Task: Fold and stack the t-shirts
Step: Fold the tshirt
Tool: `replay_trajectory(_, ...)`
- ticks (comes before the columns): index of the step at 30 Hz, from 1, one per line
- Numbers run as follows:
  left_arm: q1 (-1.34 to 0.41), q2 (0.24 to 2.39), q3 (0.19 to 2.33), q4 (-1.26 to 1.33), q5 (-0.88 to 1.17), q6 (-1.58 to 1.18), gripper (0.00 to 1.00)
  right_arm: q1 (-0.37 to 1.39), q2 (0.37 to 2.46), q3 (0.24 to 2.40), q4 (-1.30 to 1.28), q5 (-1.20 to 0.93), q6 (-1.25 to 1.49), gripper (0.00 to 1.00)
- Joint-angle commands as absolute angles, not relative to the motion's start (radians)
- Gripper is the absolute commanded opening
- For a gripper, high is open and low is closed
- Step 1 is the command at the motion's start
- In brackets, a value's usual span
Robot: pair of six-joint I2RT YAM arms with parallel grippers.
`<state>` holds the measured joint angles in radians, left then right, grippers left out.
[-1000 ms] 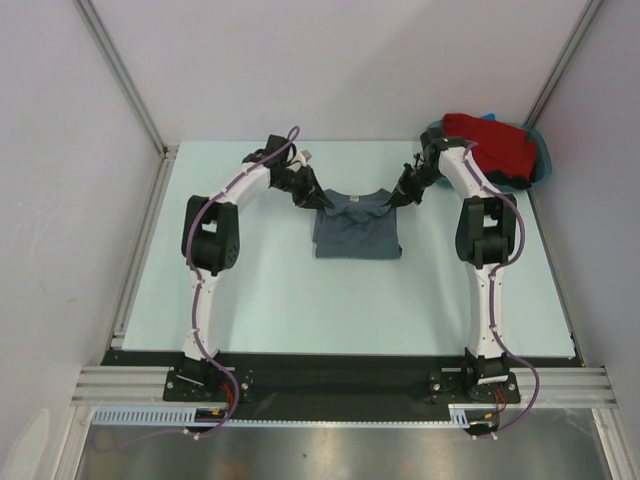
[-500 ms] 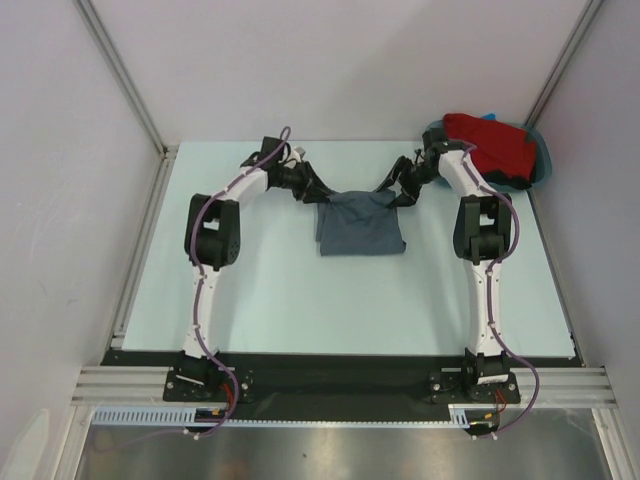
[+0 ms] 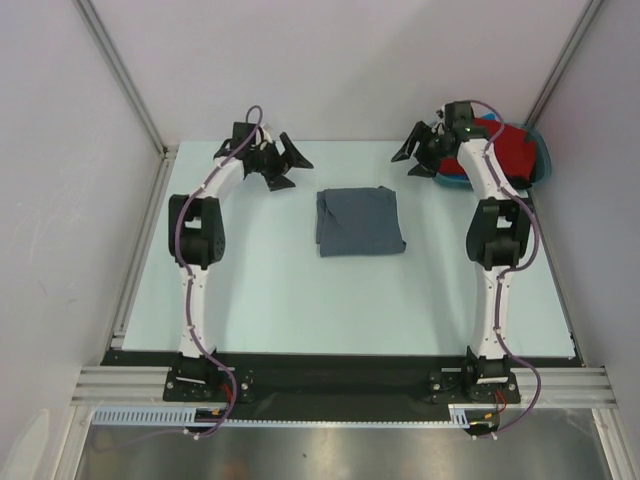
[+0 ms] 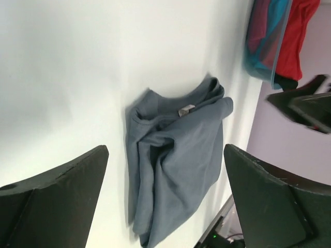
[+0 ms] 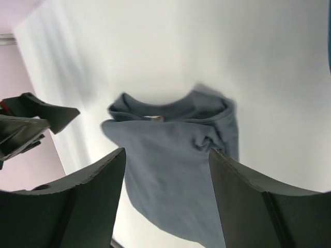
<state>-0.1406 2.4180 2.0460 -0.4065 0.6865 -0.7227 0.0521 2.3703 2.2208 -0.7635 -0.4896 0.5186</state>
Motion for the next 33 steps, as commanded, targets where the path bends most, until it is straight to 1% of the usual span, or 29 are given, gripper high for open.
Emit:
replay_trajectory(1,-0.164,2.249,2.08,-0.478,0.635,-0.606,1.0,0.052,2.238,2.27,-0.718,-0.526,0.445,0.71)
replay_trajectory(3,-0.175,2.2,2.013,-0.486,0.637,-0.591,1.0,0.064,2.227,2.272,-0.761,-0.573,0.448,0.71)
replay_trajectory(5,-0.189,2.137,1.926,-0.465,0.672,-0.594,1.0,0.086,2.227,2.264,-0.805,-0.62,0.453,0.68)
replay_trajectory(6,-0.193,2.122,1.901,-0.463,0.678,-0.595,1.0,0.093,2.243,2.269,-0.839,-0.617,0.449,0.65)
replay_trajectory(8,-0.207,2.074,1.829,-0.436,0.683,-0.589,1.0,0.123,2.247,2.26,-0.888,-0.623,0.413,0.63)
replay_trajectory(11,-0.225,2.069,1.784,-0.372,0.753,-0.607,1.0,0.162,2.282,2.269,-0.96,-0.536,0.362,0.44)
replay_trajectory(12,-0.232,2.083,1.795,-0.367,0.791,-0.612,1.0,0.169,2.295,2.273,-0.974,-0.538,0.361,0.26)
replay_trajectory(13,-0.236,2.101,1.81,-0.367,0.828,-0.618,1.0,0.172,2.322,2.281,-0.983,-0.555,0.364,0.14)
replay_trajectory(14,-0.245,2.135,1.839,-0.359,0.897,-0.623,1.0,0.181,2.335,2.289,-0.989,-0.596,0.37,0.05)
replay_trajectory(15,-0.247,2.144,1.833,-0.336,0.922,-0.673,1.0,0.181,2.345,2.293,-0.992,-0.612,0.374,0.0)
replay_trajectory(16,-0.244,2.148,1.815,-0.286,0.942,-0.722,1.0,0.183,2.361,2.296,-0.988,-0.624,0.379,0.0)
replay_trajectory(17,-0.242,2.148,1.757,-0.146,0.99,-0.776,1.0,0.184,2.368,2.299,-0.97,-0.655,0.391,0.0)
replay_trajectory(18,-0.239,2.163,1.735,-0.077,1.011,-0.893,1.0,0.183,2.379,2.31,-0.963,-0.67,0.423,0.0)
replay_trajectory(21,-0.238,2.216,1.727,-0.006,1.06,-1.068,1.0,0.184,2.44,2.368,-0.982,-0.771,0.516,0.0)
replay_trajectory(23,-0.247,2.217,1.718,0.126,1.075,-1.136,1.0,0.186,2.447,2.365,-0.956,-0.779,0.541,0.0)
replay_trajectory(27,-0.25,2.252,1.758,0.143,1.089,-1.196,1.0,0.175,2.47,2.35,-0.917,-0.75,0.592,0.0)
replay_trajectory(31,-0.252,2.257,1.709,0.274,1.103,-1.307,1.0,0.17,2.514,2.361,-0.913,-0.735,0.601,0.0)
replay_trajectory(33,-0.252,2.267,1.721,0.243,1.104,-1.29,1.0,0.164,2.534,2.365,-0.919,-0.713,0.603,0.0)
